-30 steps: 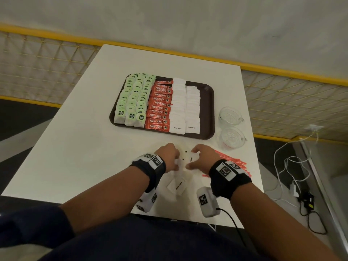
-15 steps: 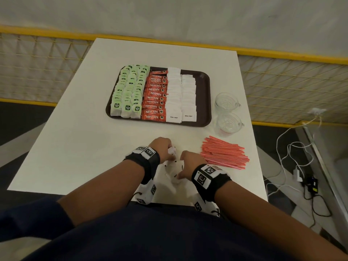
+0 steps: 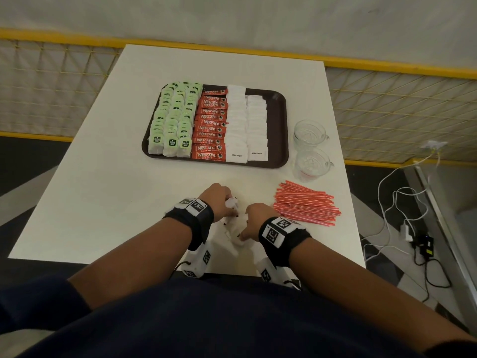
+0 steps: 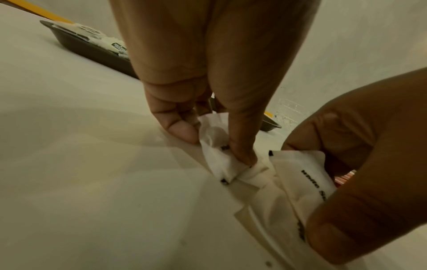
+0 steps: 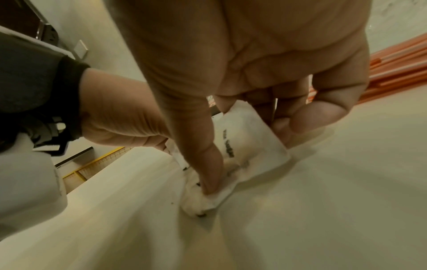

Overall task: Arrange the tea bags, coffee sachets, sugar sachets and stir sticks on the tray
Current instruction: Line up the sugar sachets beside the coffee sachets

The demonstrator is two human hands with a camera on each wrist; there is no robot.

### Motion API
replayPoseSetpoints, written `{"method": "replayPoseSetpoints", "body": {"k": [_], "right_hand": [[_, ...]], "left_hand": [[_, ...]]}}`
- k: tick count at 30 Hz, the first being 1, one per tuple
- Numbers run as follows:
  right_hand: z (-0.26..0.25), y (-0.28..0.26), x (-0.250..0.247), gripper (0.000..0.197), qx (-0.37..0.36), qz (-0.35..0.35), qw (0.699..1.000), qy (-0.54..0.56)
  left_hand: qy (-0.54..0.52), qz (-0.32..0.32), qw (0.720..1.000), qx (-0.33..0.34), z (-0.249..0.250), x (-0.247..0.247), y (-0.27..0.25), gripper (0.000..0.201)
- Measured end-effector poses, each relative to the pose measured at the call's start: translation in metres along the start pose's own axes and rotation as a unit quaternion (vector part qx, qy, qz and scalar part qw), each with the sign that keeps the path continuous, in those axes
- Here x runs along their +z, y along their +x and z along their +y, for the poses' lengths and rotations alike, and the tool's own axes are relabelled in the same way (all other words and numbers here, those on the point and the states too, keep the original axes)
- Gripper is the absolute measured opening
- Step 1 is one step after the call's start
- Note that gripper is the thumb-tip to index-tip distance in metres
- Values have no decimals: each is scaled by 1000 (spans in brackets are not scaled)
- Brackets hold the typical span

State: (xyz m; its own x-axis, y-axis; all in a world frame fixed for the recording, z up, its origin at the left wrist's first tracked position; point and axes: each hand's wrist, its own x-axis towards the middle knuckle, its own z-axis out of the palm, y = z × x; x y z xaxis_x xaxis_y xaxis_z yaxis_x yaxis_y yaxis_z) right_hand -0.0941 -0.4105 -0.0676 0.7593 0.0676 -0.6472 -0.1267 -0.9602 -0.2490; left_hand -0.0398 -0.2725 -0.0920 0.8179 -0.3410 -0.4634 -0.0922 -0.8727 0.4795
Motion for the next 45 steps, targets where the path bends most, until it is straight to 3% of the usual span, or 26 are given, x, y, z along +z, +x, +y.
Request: {"method": "replayPoseSetpoints", "body": {"k": [6, 9, 11, 14, 17, 19, 21, 24, 26, 28, 31, 33, 37, 41, 45], "right_hand": [[6, 3, -7, 37, -18, 2, 998, 52], [19, 6, -19, 36, -26, 26, 990, 133], [24, 8, -30, 41, -28, 39, 981, 190], [23, 10, -46, 35, -40, 35, 956, 290], [20, 16, -60, 32, -51, 38, 935, 348], [20, 23, -66, 32, -57, 51, 931, 357], [19, 31, -69, 40, -57, 71, 923, 374], [20, 41, -70, 54, -39, 88, 885, 455], [22, 47, -68, 54, -18, 79, 833, 547], [23, 53, -66, 43, 5, 82, 789, 608], [26, 63, -70, 21, 16, 120, 777, 617], [31, 70, -81, 10, 10, 159, 794, 587], [42, 82, -111, 16, 23, 259, 900, 350], [43, 100, -124, 20, 55, 200, 967, 148], [38, 115, -120, 24, 72, 158, 978, 115]], "left_hand": [[-56, -2, 998, 14, -8, -8, -3, 21], [-136, 19, 990, -12, -12, -20, -5, 30], [-224, 8, 974, -31, -8, -29, -7, 32], [-369, -36, 928, -42, 4, -40, -10, 29], [-429, -52, 901, -28, 14, -49, -7, 31], [-434, -58, 899, -16, 15, -54, -1, 39], [-402, -47, 914, -5, 13, -58, 7, 47], [-407, -19, 913, -5, 8, -64, 20, 51], [-439, -11, 898, -11, 5, -68, 26, 55], [-454, -13, 891, -14, 3, -69, 33, 59], [-463, -19, 886, -19, -1, -69, 43, 60], [-462, -15, 886, -23, -5, -72, 50, 54], [-449, 1, 893, -33, -16, -81, 61, 43], [-460, 5, 887, -46, -23, -85, 65, 45], [-465, -6, 884, -48, -25, -89, 70, 40]]}}
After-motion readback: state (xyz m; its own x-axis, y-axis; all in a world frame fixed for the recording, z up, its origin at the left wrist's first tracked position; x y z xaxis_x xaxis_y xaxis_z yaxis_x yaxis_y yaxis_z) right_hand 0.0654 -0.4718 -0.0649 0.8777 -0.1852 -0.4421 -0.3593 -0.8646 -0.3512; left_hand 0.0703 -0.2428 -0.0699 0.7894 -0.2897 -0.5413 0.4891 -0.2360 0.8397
